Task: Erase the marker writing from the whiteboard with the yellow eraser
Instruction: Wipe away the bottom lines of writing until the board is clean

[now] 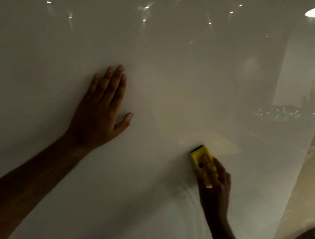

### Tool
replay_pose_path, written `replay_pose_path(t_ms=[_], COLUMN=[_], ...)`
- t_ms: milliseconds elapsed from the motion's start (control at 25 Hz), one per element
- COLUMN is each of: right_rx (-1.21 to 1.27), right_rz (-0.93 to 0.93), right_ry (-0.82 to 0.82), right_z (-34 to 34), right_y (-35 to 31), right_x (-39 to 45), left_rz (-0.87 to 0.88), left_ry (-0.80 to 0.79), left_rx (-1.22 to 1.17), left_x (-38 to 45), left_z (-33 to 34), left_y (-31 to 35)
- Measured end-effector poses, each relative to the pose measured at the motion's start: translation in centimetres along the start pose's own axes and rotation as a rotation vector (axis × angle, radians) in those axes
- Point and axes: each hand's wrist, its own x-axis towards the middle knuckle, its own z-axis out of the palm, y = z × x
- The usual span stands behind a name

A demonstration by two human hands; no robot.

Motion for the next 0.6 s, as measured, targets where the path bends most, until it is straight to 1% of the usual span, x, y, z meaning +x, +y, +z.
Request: replay_pose_path(t_ms=[120,200,240,440,520,600], right_rx=[0.206,0.26,0.272,0.258,0.278,0.313], right_rz=[0.327,0.483,0.532,0.626,0.665,0.661], right_ry=[0.057,0.098,0.115,0.17,0.184,0.181], right_z=[-0.9,-0.5,-0.1,2.7,4.2,5.3], right_y=[3.6,3.0,2.3,-2.5,-5.6,-8.9], right_x=[0.2,0.1,-0.2,-5.2,-6.5,-6.4], left_rz=[0.014,-0.022,-0.046,-0.141,-0.168,-0.208], left_ry=[-0.036,-0.034,-0.035,-0.085,-0.101,-0.116], left_rx=[-0.008,-0.004,0.007,0.044,0.041,0.037], left_x=[-2.1,-4.4,-5.4,-10.3,-12.4,-14.2], left_z=[-0.9,-1.9,-2.4,-4.8,-5.7,-6.4], left_y=[-1.7,-3.7,-4.8,-10.1,-11.8,-13.5])
